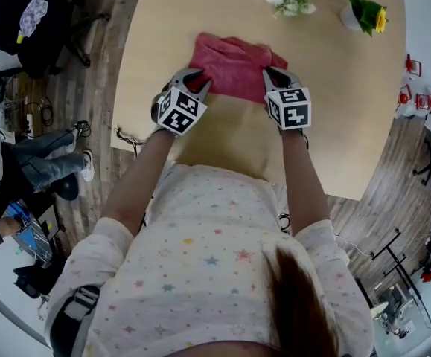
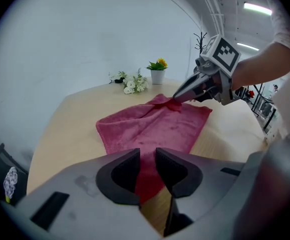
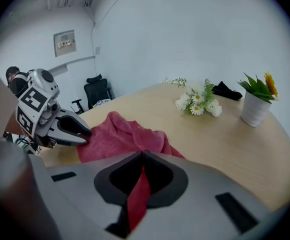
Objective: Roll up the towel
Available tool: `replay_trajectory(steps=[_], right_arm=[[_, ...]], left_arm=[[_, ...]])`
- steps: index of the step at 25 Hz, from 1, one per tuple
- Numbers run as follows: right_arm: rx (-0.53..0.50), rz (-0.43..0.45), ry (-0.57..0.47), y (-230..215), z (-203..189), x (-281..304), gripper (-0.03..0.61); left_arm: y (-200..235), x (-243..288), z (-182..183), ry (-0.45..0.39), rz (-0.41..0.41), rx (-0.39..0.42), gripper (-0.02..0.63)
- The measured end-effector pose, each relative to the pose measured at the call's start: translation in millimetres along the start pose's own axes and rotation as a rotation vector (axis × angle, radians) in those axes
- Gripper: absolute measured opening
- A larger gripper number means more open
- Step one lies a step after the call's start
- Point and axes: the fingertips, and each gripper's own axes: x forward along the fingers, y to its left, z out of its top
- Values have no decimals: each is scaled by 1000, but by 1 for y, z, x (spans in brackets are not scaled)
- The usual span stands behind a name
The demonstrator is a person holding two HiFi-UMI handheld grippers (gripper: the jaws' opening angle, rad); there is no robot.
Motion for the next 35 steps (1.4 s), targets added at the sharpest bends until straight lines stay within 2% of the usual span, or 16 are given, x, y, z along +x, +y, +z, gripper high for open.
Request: replay_trajectory(steps=[5, 13, 18, 22, 24, 26, 29, 32, 35], right_arm=[[-27, 1, -39, -12, 23, -22, 9], [-158, -94, -37, -59, 61, -38, 9], [-216, -124, -16, -77, 72, -22, 12], [-219, -162, -53, -84, 82, -20, 50], [-203, -160, -85, -80, 86, -27, 60], [-187, -123, -97, -67, 83, -34, 60], [-164, -34, -62, -35, 56, -39, 60], [-139, 39, 11, -3, 16, -37, 60], [-122, 81, 86, 21, -21, -34, 61]], left_arm=[[-12, -7, -7, 20, -62, 17, 80], [-49, -30, -31, 84, -202, 37, 80], [-72, -43, -46, 117, -283, 13, 80], [-79, -52, -46, 112, -335, -37, 95], [-66, -59, -28, 46, -313, -81, 97], [-40, -63, -5, -42, -252, -122, 97], [8, -59, 23, -121, -129, -114, 97], [47, -45, 46, -134, -40, -72, 96], [68, -20, 50, -96, 9, -17, 95]])
